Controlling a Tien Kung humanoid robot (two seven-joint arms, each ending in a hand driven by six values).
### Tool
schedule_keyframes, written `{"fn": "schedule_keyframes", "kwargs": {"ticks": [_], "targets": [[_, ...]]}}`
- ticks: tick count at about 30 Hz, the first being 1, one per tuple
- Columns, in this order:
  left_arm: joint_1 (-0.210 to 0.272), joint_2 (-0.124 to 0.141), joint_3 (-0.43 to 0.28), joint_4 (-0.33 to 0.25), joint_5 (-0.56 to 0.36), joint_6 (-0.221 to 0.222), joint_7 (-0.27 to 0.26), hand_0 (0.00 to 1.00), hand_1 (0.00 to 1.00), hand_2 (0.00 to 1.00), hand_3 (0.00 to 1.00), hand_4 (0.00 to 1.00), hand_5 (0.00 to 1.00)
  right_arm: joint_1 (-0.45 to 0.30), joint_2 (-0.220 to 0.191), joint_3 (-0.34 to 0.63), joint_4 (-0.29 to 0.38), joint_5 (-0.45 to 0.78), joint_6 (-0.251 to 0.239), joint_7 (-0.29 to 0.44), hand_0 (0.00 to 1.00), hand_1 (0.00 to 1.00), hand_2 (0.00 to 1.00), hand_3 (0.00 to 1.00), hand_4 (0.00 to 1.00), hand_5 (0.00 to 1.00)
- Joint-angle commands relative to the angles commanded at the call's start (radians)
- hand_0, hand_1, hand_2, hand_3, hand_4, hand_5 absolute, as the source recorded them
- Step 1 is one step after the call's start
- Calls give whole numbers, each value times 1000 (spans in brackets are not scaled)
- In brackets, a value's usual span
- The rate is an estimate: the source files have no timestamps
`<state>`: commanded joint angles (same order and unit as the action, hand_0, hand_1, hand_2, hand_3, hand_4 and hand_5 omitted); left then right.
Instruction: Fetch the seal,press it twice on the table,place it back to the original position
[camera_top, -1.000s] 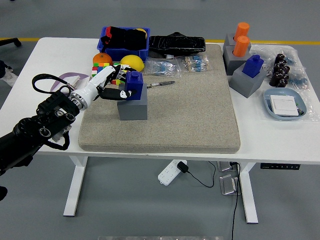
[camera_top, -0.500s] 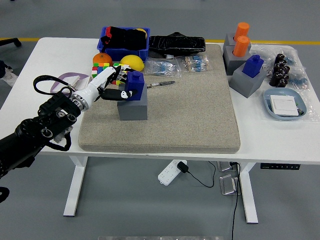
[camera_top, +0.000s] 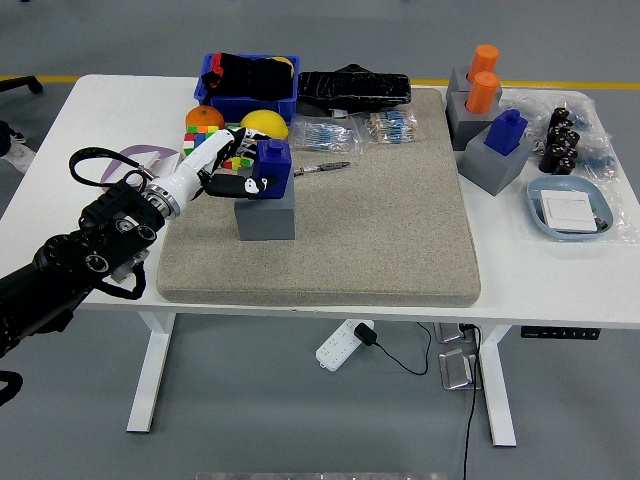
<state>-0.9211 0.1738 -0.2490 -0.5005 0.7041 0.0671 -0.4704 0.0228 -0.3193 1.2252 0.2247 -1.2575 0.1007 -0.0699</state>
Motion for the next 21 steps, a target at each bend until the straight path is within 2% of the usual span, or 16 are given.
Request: {"fn": "schedule_keyframes", "kwargs": {"ticks": [2, 3, 9, 21], "targets": [[1, -1, 2, 1, -2, 0, 0, 822, 690, 531, 722, 560, 2, 0, 0, 0, 0, 0, 0, 0, 761, 674, 665, 616, 786, 502], [2, -1, 2, 2, -2, 0, 0, 822, 749, 549, 721, 565, 2, 0, -1, -1, 0, 0, 0, 0, 760, 674, 664, 617, 786, 505], [1, 0, 4, 8, 1, 4, -5, 821, 768, 549, 710, 573, 2, 2, 0, 0, 1, 1, 0, 1, 760, 673, 664, 617, 786, 505], [-5, 20, 0, 12, 0, 8, -12, 822, 725, 533, 696, 576, 2, 0, -1, 4, 2, -1, 0, 1, 761, 672, 664, 617, 786, 505]]}}
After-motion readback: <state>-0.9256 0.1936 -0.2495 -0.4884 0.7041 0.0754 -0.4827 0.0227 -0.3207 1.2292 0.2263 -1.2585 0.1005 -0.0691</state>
